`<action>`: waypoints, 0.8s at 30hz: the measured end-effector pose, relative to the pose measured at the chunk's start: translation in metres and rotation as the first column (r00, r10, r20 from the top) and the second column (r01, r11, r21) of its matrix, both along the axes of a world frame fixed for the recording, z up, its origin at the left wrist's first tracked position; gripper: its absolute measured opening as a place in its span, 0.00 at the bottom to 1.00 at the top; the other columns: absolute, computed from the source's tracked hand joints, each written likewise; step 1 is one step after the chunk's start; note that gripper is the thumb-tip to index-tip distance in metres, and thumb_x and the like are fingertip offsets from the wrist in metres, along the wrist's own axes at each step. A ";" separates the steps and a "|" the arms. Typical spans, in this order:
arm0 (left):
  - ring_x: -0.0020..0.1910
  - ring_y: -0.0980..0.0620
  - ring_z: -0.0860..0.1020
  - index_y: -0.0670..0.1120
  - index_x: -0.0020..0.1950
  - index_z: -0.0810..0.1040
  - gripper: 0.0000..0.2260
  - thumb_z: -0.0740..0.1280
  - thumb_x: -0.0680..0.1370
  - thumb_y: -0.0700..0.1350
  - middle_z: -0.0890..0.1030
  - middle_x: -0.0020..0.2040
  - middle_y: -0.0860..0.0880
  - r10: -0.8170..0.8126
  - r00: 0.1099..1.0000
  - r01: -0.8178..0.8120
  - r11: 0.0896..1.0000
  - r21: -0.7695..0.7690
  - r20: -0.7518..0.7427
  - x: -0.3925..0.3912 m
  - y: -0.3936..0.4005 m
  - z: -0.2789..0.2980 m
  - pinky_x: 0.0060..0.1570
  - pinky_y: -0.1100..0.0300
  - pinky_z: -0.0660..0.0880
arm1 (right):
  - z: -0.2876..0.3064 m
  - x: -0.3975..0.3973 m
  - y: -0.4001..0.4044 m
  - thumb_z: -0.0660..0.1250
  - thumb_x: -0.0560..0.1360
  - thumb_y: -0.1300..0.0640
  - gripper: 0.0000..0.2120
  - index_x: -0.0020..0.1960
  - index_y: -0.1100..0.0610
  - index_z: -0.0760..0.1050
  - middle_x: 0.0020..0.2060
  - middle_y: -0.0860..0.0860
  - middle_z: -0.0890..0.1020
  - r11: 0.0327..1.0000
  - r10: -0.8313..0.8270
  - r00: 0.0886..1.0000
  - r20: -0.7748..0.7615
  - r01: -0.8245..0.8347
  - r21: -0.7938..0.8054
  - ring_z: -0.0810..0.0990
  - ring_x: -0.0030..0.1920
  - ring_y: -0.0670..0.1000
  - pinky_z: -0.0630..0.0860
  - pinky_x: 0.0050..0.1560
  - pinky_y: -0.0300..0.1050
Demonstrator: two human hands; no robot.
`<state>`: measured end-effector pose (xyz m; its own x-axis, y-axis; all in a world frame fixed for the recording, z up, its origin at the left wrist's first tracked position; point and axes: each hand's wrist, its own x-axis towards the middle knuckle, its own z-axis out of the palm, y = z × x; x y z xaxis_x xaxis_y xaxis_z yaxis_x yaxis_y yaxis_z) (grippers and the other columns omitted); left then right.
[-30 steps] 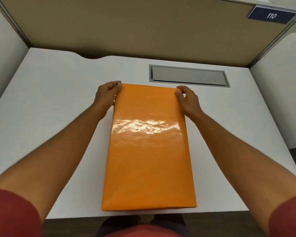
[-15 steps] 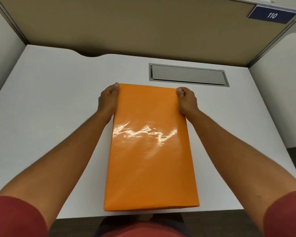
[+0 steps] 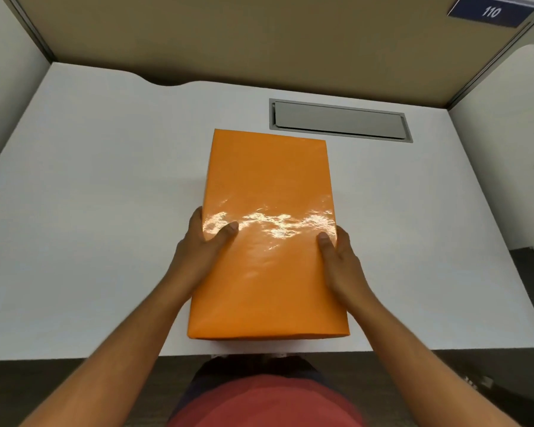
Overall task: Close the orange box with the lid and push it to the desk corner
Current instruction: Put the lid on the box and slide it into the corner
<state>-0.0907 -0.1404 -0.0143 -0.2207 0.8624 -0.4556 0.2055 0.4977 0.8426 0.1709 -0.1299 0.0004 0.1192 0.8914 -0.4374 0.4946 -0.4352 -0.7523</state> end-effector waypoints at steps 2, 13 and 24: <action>0.57 0.46 0.81 0.61 0.78 0.64 0.32 0.69 0.77 0.68 0.77 0.63 0.57 0.019 0.997 -0.017 0.999 0.027 -0.071 0.007 -0.004 0.000 0.55 0.48 0.79 | -0.004 0.001 -0.004 0.51 0.84 0.39 0.26 0.79 0.46 0.56 0.59 0.45 0.74 0.999 0.008 1.000 0.001 -0.008 0.032 0.77 0.52 0.49 0.71 0.53 0.47; 0.64 0.43 0.82 0.63 0.79 0.66 0.39 0.69 0.71 0.75 0.79 0.73 0.52 0.045 0.984 -0.046 0.999 0.001 -0.174 0.018 -0.010 0.011 0.63 0.38 0.80 | -0.016 0.012 -0.006 0.68 0.74 0.31 0.38 0.77 0.45 0.60 0.67 0.46 0.78 0.996 0.045 0.989 -0.144 -0.032 0.088 0.81 0.59 0.53 0.79 0.54 0.49; 0.58 0.45 0.85 0.61 0.74 0.71 0.47 0.76 0.60 0.77 0.83 0.66 0.52 0.068 0.995 -0.073 0.995 -0.065 -0.072 0.016 -0.012 0.012 0.58 0.37 0.83 | -0.010 0.014 -0.006 0.74 0.69 0.32 0.42 0.76 0.44 0.62 0.63 0.43 0.75 0.999 0.033 0.988 -0.151 -0.028 0.037 0.78 0.58 0.51 0.79 0.56 0.52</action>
